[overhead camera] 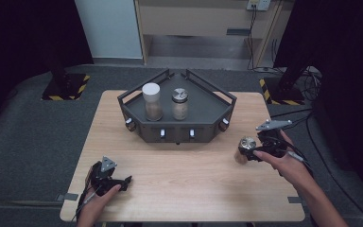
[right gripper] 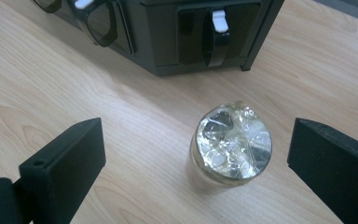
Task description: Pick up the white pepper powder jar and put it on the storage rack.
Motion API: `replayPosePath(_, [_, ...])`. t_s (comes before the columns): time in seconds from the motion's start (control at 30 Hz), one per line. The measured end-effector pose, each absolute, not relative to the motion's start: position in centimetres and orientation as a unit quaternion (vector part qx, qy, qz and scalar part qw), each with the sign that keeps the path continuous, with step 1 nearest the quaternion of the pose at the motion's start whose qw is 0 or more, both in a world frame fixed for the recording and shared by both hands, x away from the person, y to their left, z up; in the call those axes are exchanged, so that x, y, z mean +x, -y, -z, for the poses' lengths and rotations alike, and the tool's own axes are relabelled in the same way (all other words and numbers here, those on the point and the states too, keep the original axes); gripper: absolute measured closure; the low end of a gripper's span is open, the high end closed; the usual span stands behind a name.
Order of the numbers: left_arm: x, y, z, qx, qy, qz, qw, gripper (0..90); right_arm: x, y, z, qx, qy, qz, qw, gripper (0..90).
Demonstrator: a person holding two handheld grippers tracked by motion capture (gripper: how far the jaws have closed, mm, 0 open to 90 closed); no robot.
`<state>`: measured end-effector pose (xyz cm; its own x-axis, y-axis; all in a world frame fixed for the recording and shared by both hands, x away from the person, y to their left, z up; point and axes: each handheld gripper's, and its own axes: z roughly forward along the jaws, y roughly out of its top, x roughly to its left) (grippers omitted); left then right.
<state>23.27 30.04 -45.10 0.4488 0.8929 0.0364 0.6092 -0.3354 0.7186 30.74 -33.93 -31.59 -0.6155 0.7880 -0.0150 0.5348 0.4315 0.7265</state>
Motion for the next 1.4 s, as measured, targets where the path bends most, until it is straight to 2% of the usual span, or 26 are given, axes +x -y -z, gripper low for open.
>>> replayPosePath(0.5, [23.3,-30.0,45.1,0.787,-0.477,-0.219,0.324,0.0,30.2,34.7,32.6,0.409,-0.823,-0.353,0.177,4.2])
replayPosePath(0.9, [23.3,-30.0,45.1,0.787,-0.477,-0.219,0.323,0.0,29.5,35.6,33.9,0.411,-0.817,-0.347,0.207,4.3])
replayPosePath(1.4, [23.2,-30.0,45.1,0.787,-0.478,-0.22,0.323,0.0,29.8,35.8,35.8,0.434,-0.814,-0.337,0.188,4.2])
